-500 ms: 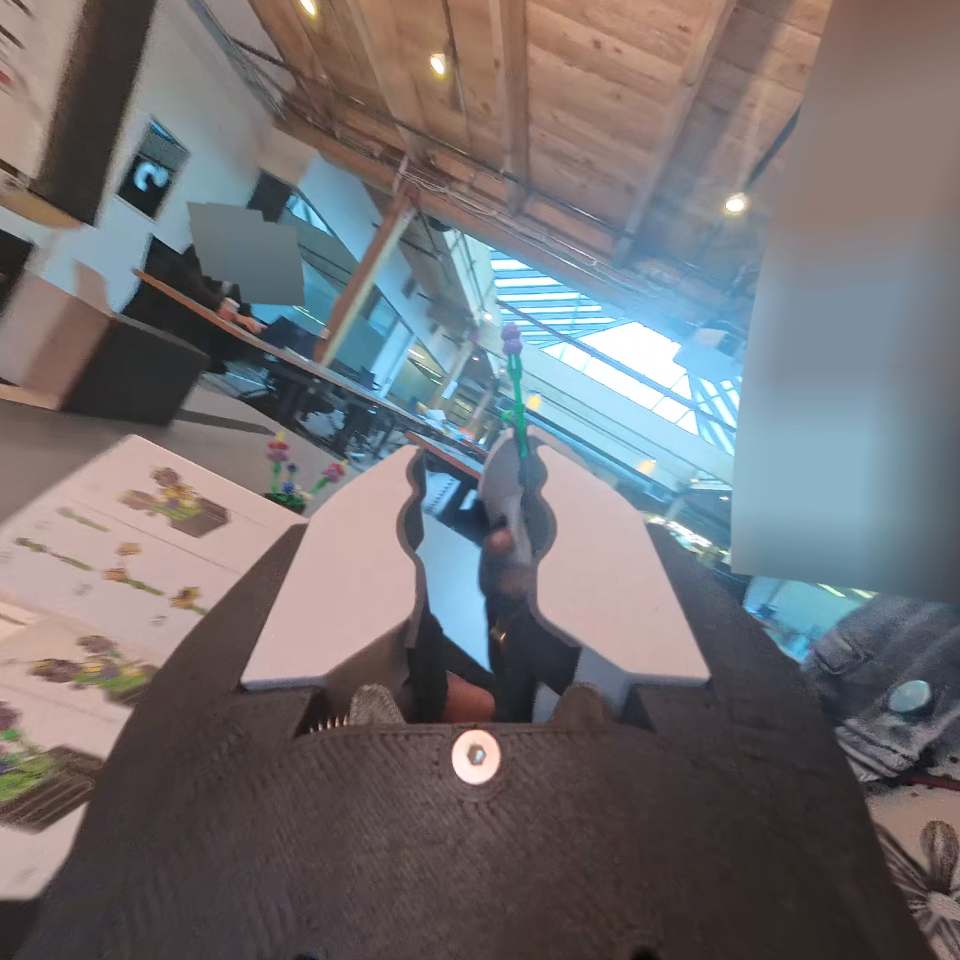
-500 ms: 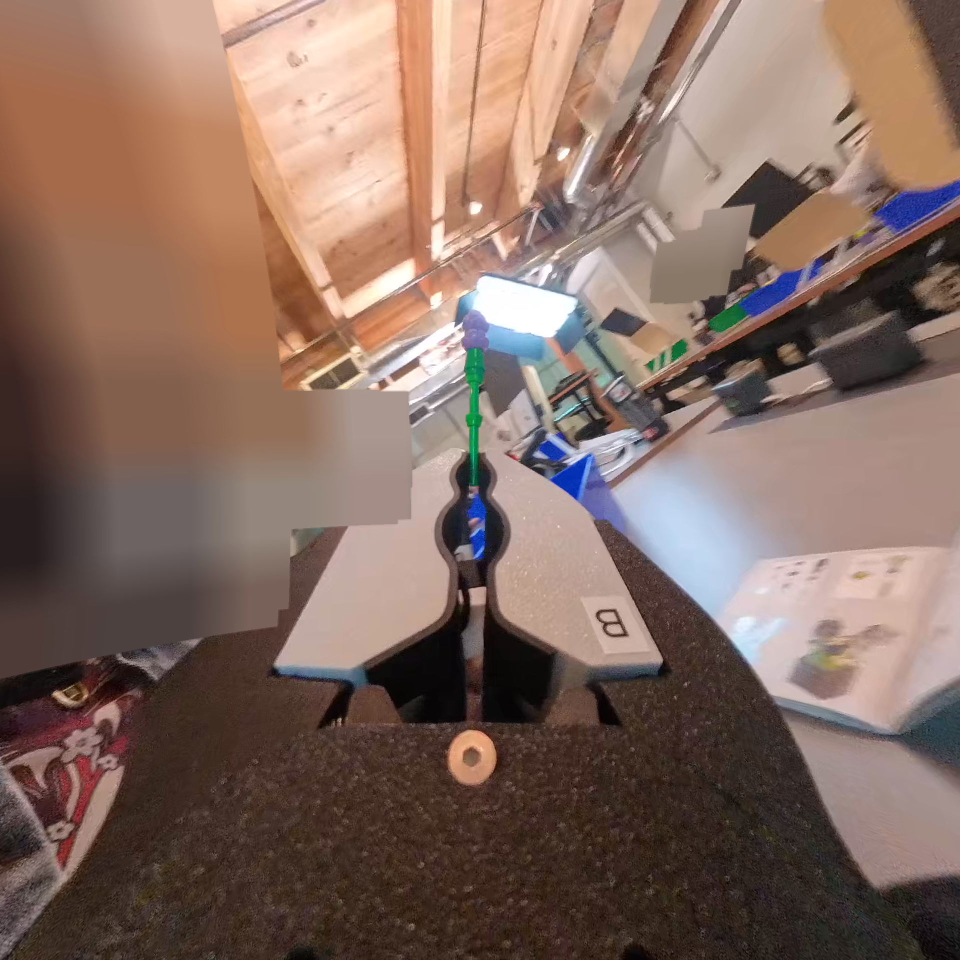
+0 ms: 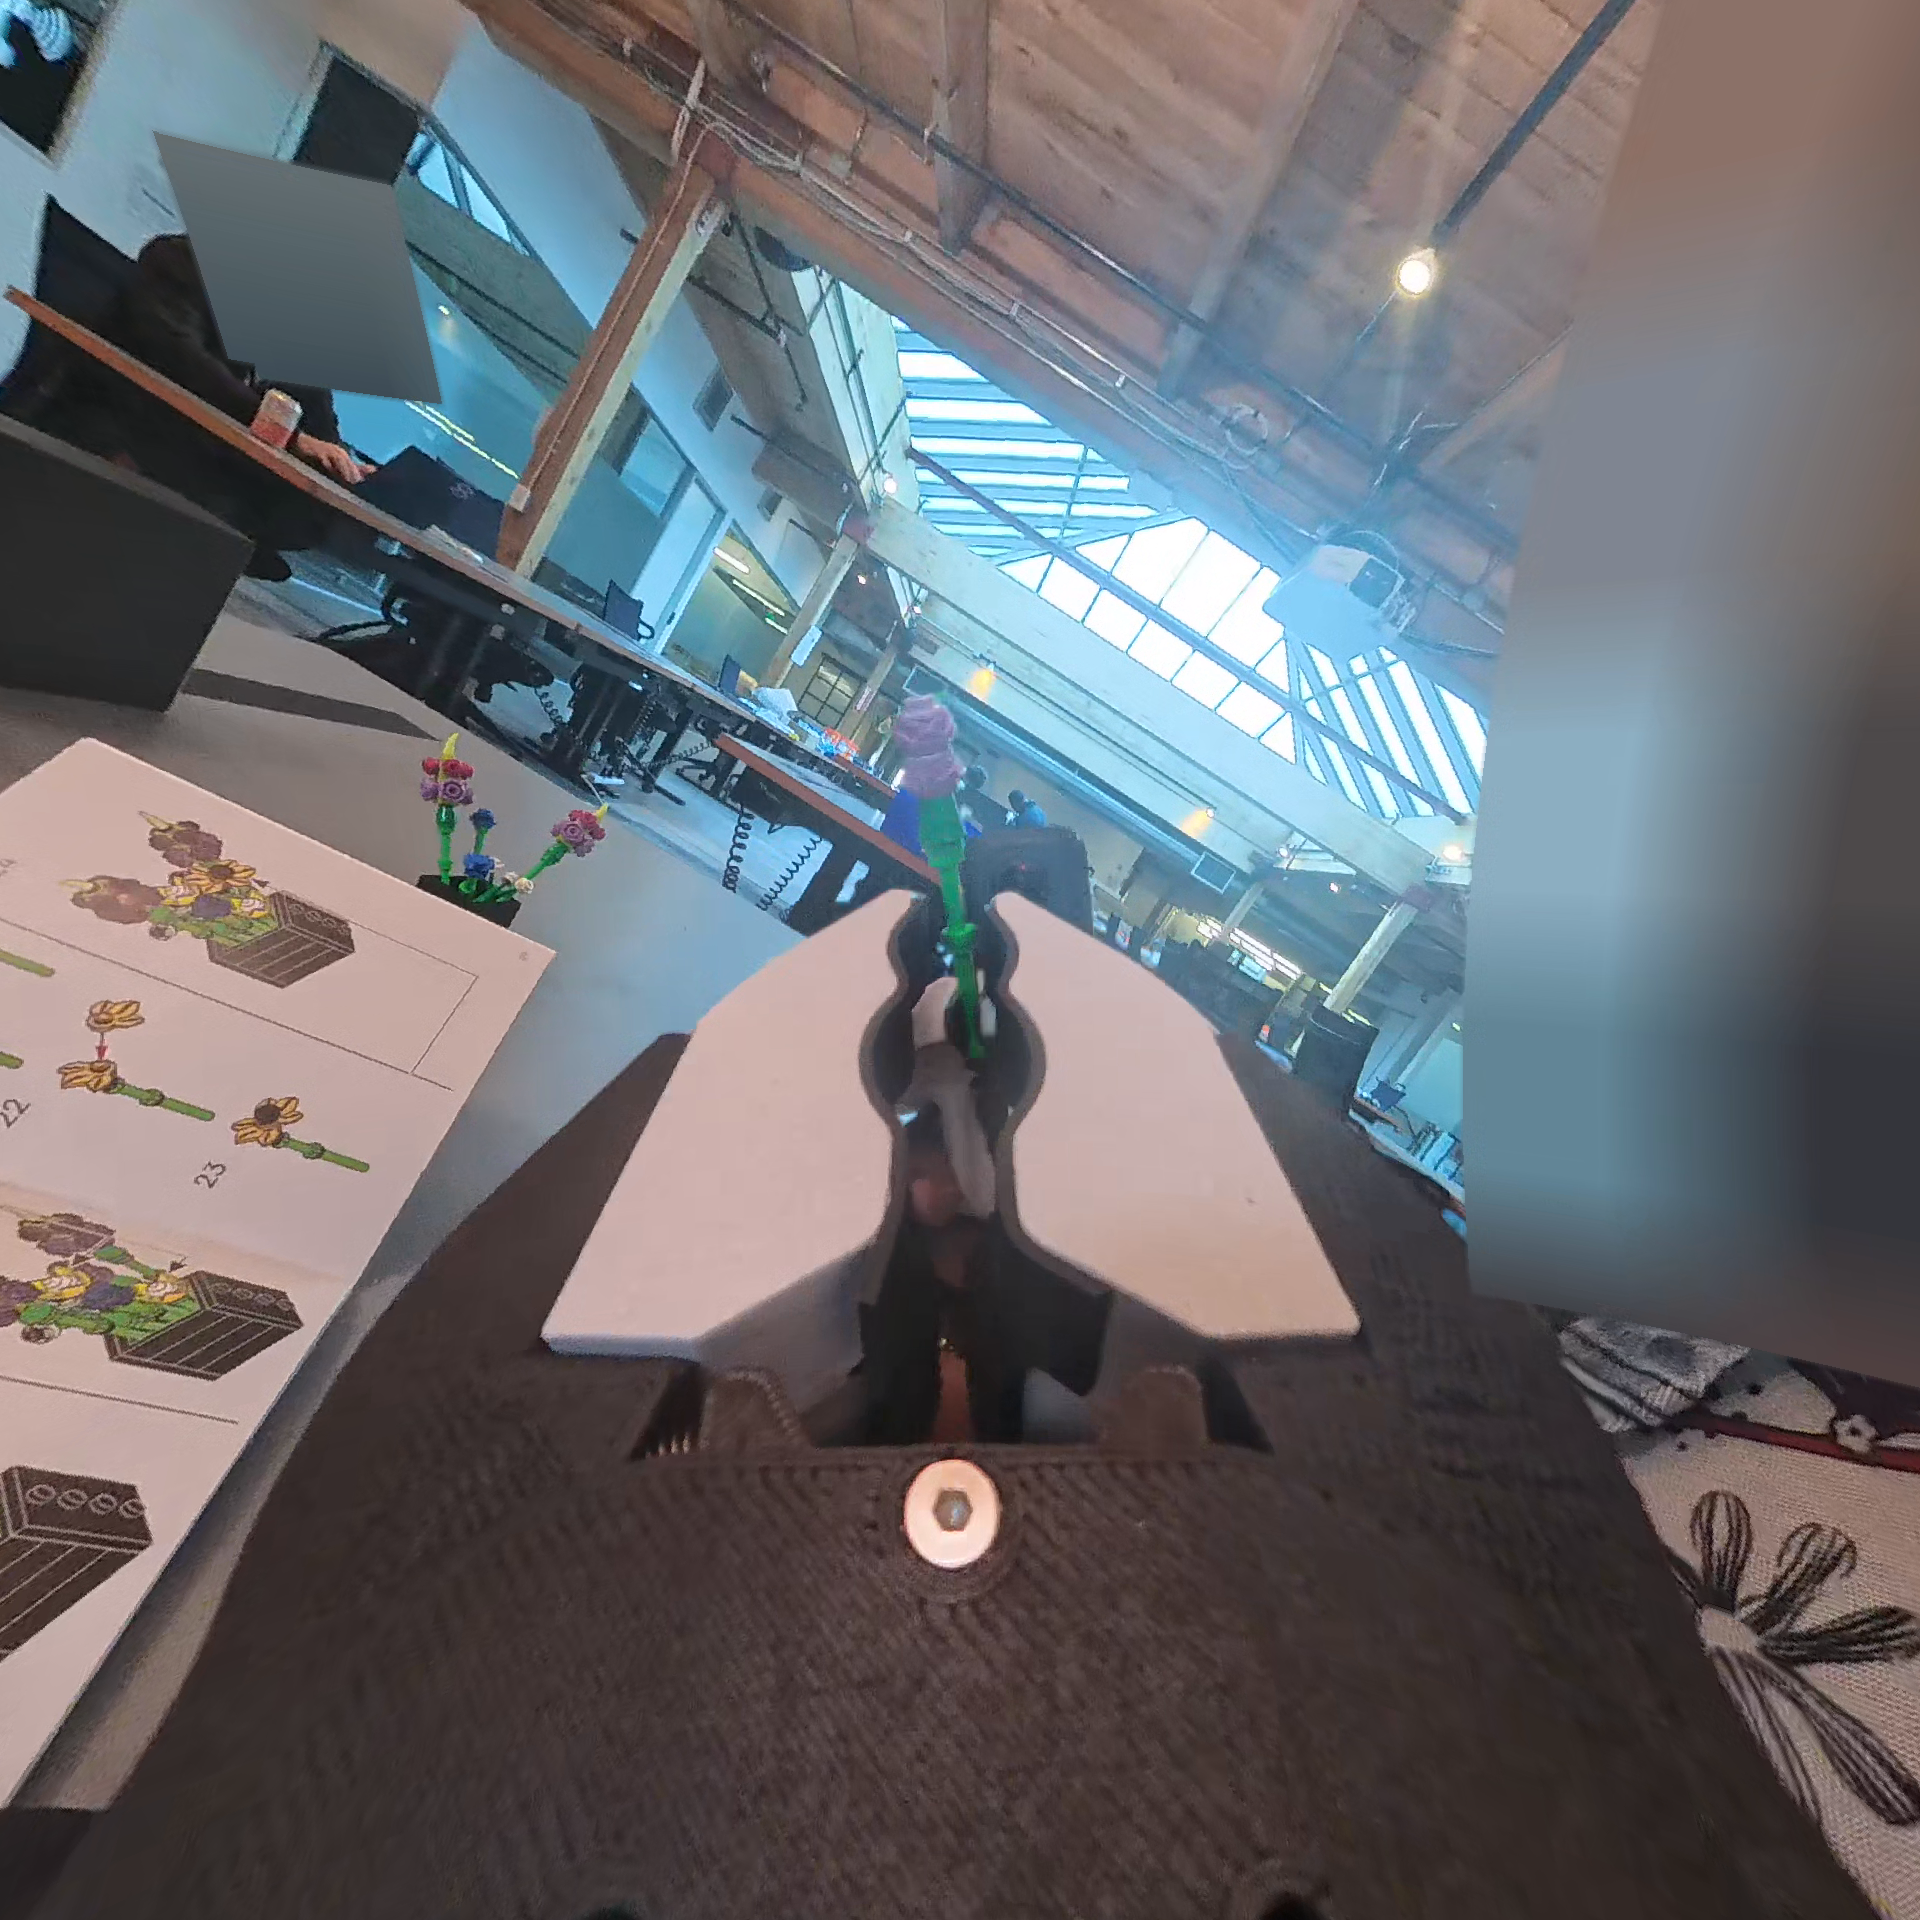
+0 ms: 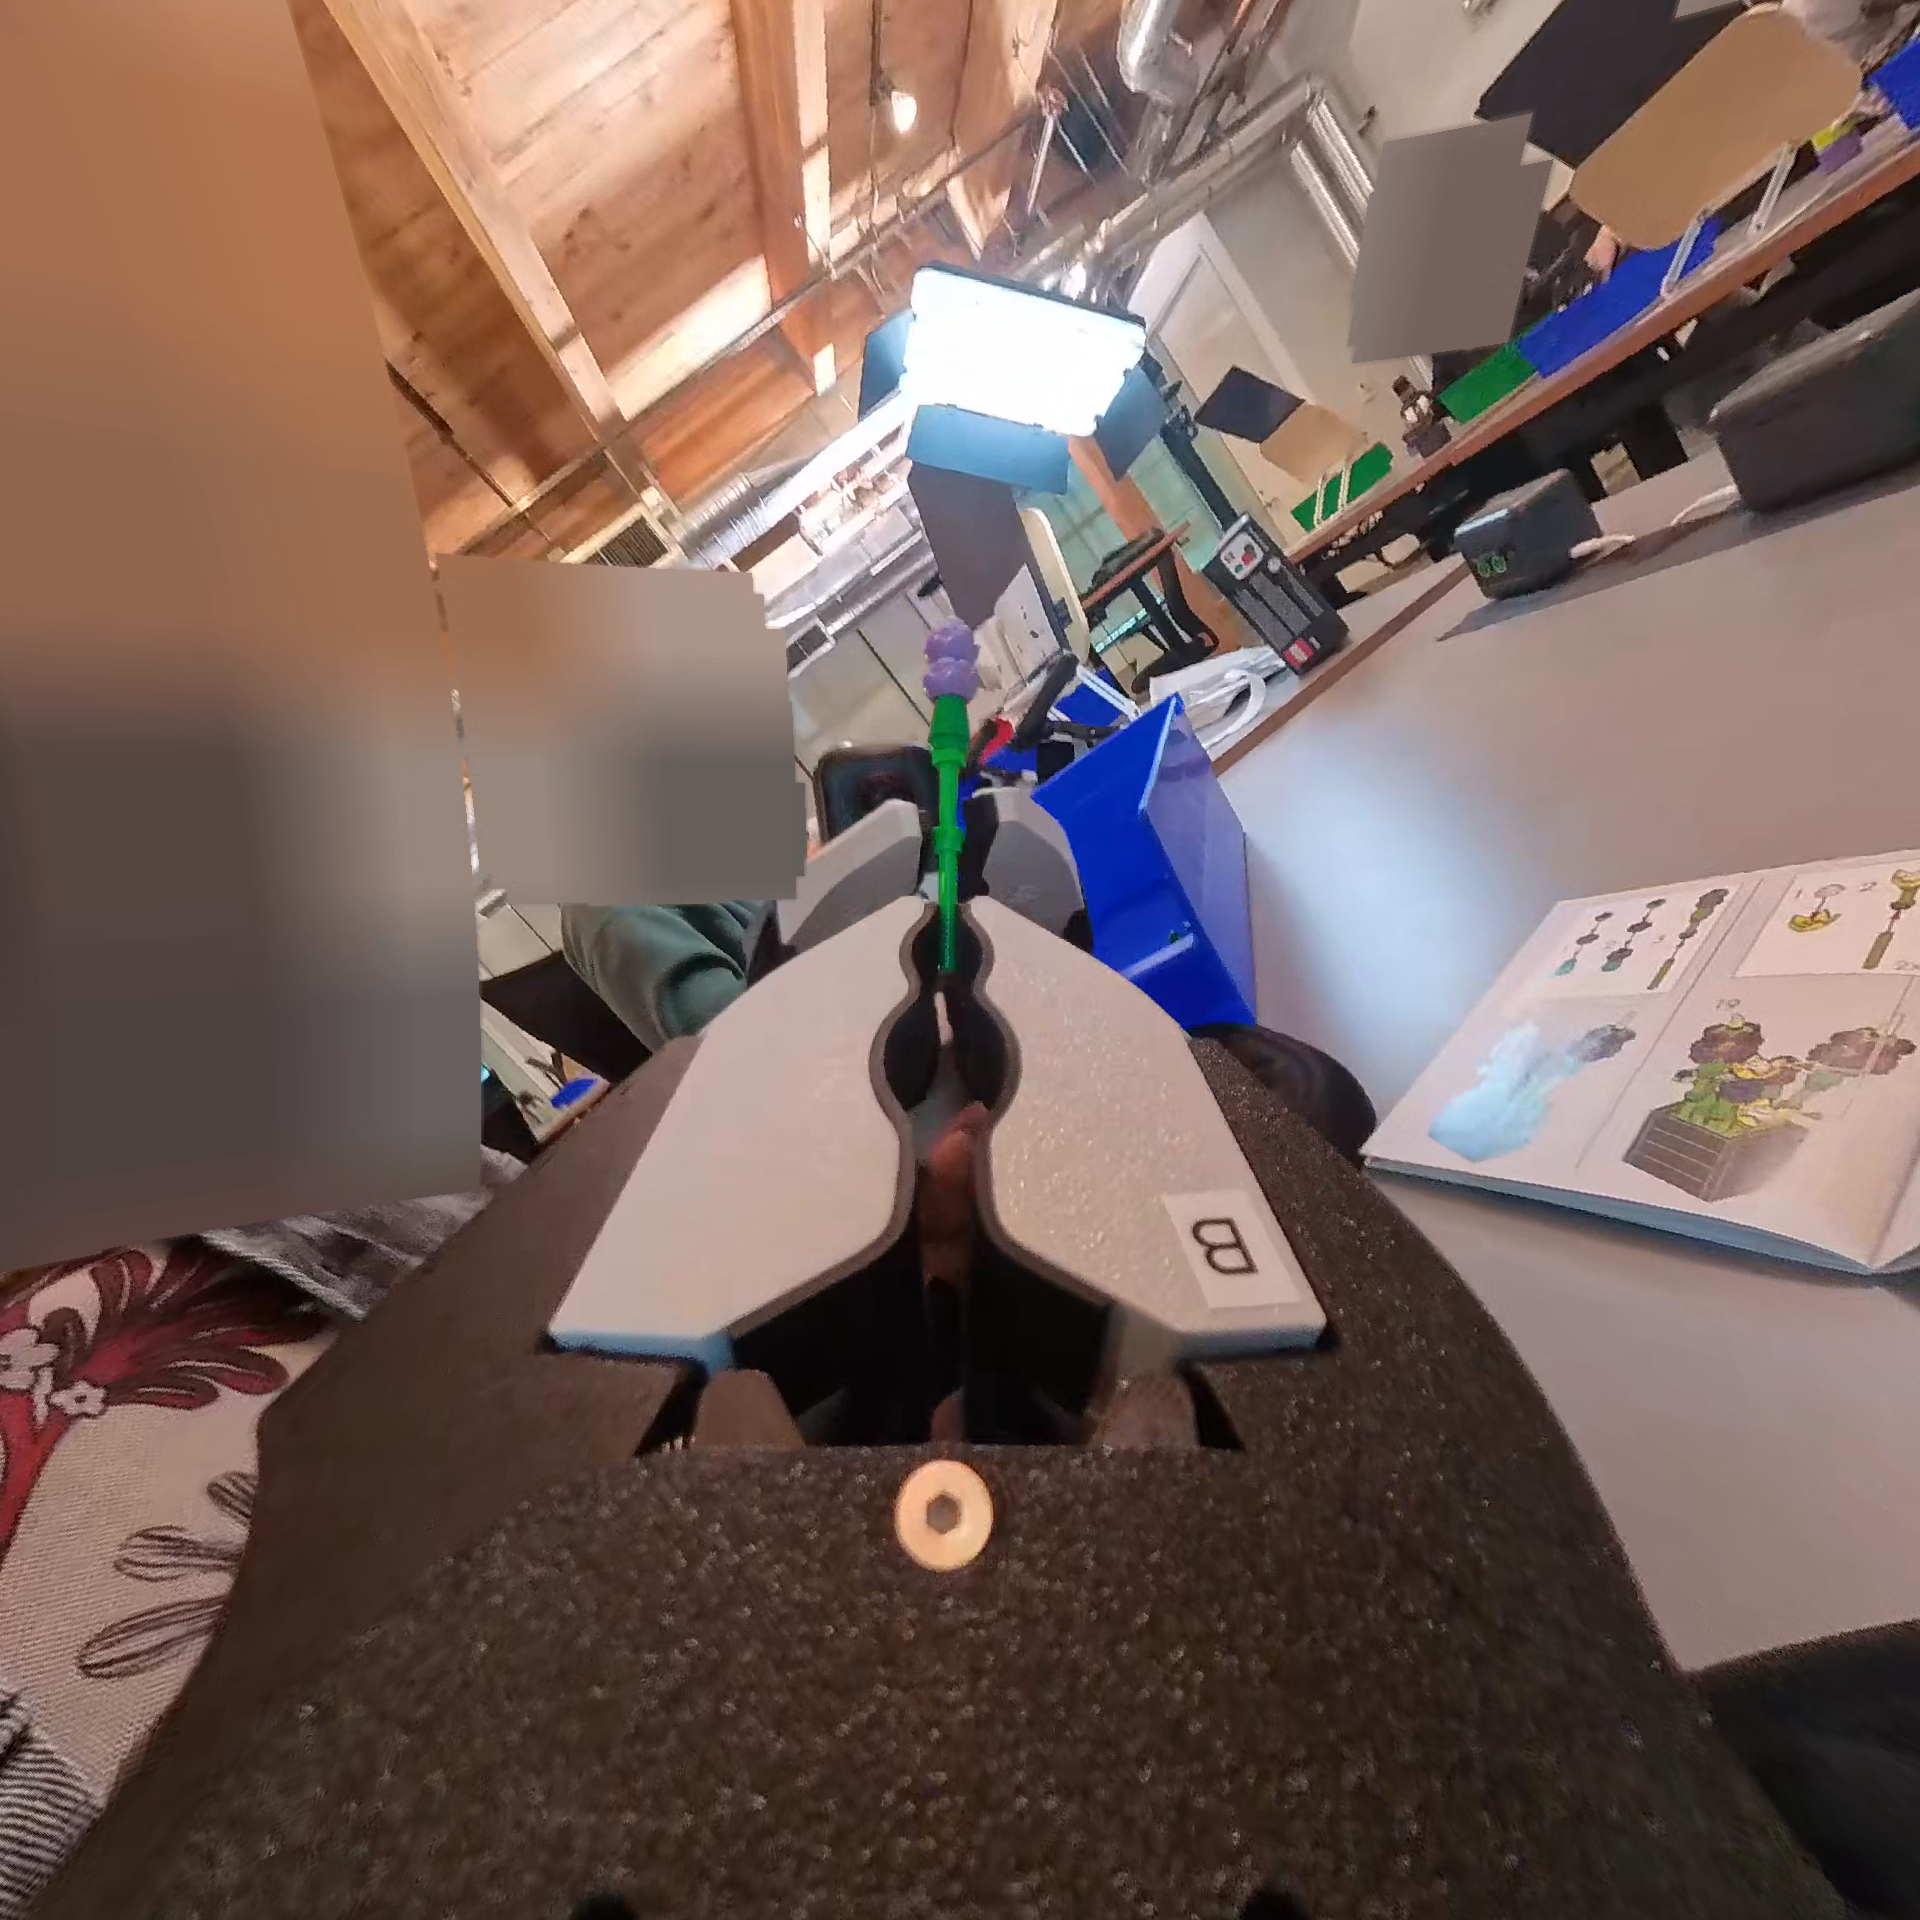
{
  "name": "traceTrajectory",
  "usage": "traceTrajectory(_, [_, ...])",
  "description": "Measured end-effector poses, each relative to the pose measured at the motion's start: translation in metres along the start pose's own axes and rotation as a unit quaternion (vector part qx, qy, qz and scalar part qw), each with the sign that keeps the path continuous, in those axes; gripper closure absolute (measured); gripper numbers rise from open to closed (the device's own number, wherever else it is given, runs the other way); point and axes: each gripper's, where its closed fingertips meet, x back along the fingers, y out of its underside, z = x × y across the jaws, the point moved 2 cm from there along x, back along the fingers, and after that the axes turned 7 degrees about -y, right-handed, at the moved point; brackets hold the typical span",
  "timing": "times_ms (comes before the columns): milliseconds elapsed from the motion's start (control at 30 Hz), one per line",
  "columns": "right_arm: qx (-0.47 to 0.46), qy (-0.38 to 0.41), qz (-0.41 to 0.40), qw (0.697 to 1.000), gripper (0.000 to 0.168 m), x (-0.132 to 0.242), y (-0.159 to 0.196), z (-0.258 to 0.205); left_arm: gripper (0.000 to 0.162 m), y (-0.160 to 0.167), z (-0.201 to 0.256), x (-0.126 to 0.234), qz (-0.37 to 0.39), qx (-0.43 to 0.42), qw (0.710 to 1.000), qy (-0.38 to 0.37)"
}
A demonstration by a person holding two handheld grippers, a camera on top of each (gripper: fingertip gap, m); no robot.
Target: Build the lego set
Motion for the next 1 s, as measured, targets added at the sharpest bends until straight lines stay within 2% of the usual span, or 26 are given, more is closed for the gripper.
traceTrajectory(33, [0.005,0.002,-0.007,1.0,0.166,0.0,0.002,0.0,0.158,0.002,0.001,0.0,-0.006,-0.004,1.0,0.003])
traceTrajectory(67, [0.008,0.002,-0.009,1.0,0.166,0.0,0.003,0.0,0.158,0.003,0.001,0.0,-0.006,-0.014,1.0,0.002])
traceTrajectory(233, [0.026,0.024,-0.037,0.999,0.143,0.016,-0.002,0.004,0.157,0.011,0.0,0.005,-0.052,-0.117,0.991,-0.041])
traceTrajectory(333, [0.069,0.052,-0.032,0.996,0.14,0.027,-0.013,0.003,0.158,0.02,-0.009,0.01,-0.092,-0.205,0.969,-0.104])
traceTrajectory(433, [0.106,0.057,-0.061,0.991,0.137,0.024,-0.011,0.0,0.158,0.028,-0.012,0.01,-0.114,-0.242,0.955,-0.128])
traceTrajectory(667, [0.119,0.072,-0.08,0.987,0.149,0.011,-0.004,0.006,0.158,0.035,-0.012,0.007,-0.134,-0.266,0.946,-0.128])
traceTrajectory(733, [0.132,0.07,-0.087,0.985,0.161,0.011,-0.002,0.005,0.157,0.036,-0.011,0.007,-0.139,-0.269,0.945,-0.127])
traceTrajectory(800, [0.144,0.073,-0.095,0.982,0.162,0.011,-0.002,0.005,0.157,0.037,-0.011,0.006,-0.143,-0.275,0.943,-0.125])
traceTrajectory(833, [0.147,0.073,-0.092,0.982,0.161,0.013,-0.005,0.004,0.155,0.036,-0.01,0.005,-0.138,-0.275,0.944,-0.122])
traceTrajectory(900, [0.152,0.084,-0.06,0.983,0.161,0.021,-0.02,0.005,0.131,0.028,-0.011,0.005,-0.105,-0.272,0.948,-0.127])
traceTrajectory(1000, [0.174,0.141,0.0,0.975,0.161,0.05,-0.06,0.018,0.12,0.014,-0.012,0.009,-0.044,-0.276,0.951,-0.133])
